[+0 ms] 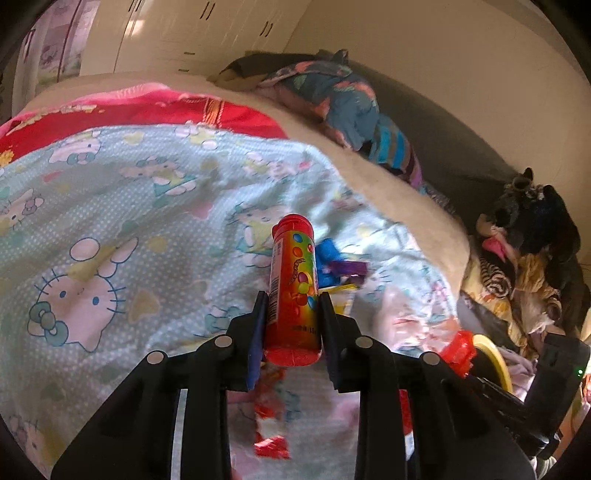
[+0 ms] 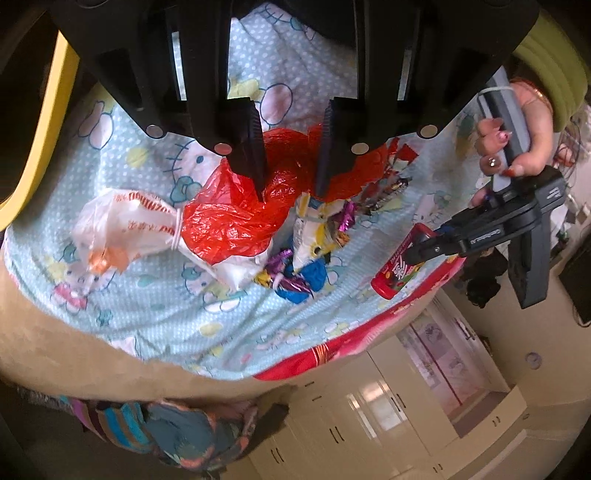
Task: Collect trash
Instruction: 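Lift the red bag with the right gripper while the left gripper lifts the red tube, then carry both items over the yellow bin and open both grippers to drop them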
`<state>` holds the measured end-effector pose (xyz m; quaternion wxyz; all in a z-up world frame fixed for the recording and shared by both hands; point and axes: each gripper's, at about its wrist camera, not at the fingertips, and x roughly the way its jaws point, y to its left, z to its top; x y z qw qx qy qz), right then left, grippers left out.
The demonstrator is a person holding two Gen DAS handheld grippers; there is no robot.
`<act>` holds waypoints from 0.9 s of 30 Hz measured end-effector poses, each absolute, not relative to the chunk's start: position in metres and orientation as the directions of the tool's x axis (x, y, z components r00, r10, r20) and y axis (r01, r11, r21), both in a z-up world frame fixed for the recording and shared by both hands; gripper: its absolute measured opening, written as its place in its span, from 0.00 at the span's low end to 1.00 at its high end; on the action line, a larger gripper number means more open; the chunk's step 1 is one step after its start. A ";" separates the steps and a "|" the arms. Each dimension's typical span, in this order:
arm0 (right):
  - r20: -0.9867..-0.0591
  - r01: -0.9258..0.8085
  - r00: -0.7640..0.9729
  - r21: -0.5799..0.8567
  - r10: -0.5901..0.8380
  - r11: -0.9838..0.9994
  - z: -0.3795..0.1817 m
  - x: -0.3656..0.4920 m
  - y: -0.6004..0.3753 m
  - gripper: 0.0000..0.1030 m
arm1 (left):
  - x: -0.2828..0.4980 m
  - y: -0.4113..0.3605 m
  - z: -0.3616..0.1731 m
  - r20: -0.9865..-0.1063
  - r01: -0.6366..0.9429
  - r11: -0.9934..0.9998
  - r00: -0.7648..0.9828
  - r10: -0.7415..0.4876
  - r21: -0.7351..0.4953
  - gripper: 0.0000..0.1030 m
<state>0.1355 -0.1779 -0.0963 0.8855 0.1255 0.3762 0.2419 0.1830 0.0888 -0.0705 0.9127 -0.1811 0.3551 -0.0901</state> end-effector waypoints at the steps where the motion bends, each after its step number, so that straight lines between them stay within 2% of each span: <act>1: -0.599 -0.339 0.608 0.398 0.522 0.852 -0.093 0.134 -0.179 0.19 | 0.180 0.085 -0.066 -0.608 0.047 0.918 0.736 -0.298 -0.393 0.26; 27: -0.500 -0.288 0.746 0.355 0.441 0.889 -0.044 0.111 -0.229 0.19 | 0.127 0.012 -0.010 -0.514 0.247 0.897 0.750 -0.417 -0.367 0.26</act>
